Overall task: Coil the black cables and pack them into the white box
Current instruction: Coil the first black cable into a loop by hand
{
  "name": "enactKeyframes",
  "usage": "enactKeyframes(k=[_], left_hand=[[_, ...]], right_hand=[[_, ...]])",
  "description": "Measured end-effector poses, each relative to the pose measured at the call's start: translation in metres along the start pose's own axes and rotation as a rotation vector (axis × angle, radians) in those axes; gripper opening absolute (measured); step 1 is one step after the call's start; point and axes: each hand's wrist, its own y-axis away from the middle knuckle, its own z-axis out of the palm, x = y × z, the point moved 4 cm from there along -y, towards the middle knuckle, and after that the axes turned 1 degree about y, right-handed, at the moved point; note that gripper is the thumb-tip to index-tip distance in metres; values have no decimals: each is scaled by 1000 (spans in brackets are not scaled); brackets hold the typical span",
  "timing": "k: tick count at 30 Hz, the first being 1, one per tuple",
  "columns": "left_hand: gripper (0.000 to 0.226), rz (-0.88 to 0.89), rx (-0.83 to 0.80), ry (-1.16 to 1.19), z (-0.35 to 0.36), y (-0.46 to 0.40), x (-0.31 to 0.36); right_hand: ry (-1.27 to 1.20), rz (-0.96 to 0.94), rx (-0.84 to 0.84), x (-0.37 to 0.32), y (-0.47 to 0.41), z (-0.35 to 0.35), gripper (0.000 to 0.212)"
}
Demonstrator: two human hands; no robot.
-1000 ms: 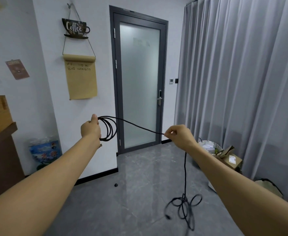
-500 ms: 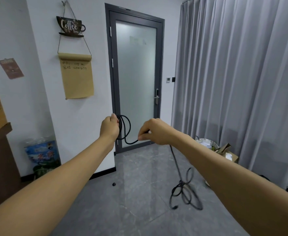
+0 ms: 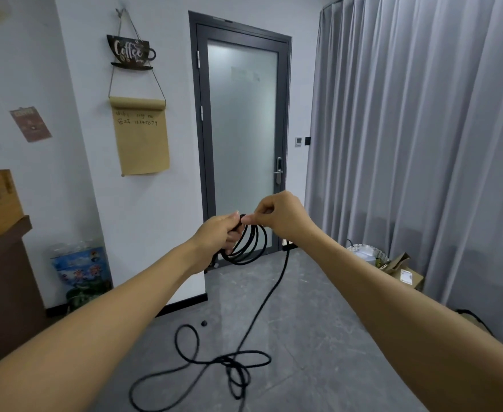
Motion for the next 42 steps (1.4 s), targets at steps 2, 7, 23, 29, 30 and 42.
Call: enactKeyframes(k=[2, 7, 23, 29, 30, 42], left_hand=[[39, -16, -38, -34, -3, 2, 1], [38, -24, -27, -8, -7, 3, -6], [37, -105, 447, 409, -48, -12, -25], [35, -122, 615, 487, -68, -12, -28], [35, -115, 635, 449, -70, -12, -27], [39, 126, 548, -176, -30, -16, -8]], right_hand=[[-5, 41, -4, 6, 0, 4, 46], [-24, 109, -71, 15, 1, 9, 45], [-117, 260, 94, 89, 19, -50, 16], [-66, 235, 183, 90, 14, -49, 16], [-50, 220, 192, 89, 12, -45, 14], [278, -102, -177, 17, 4, 12, 14]])
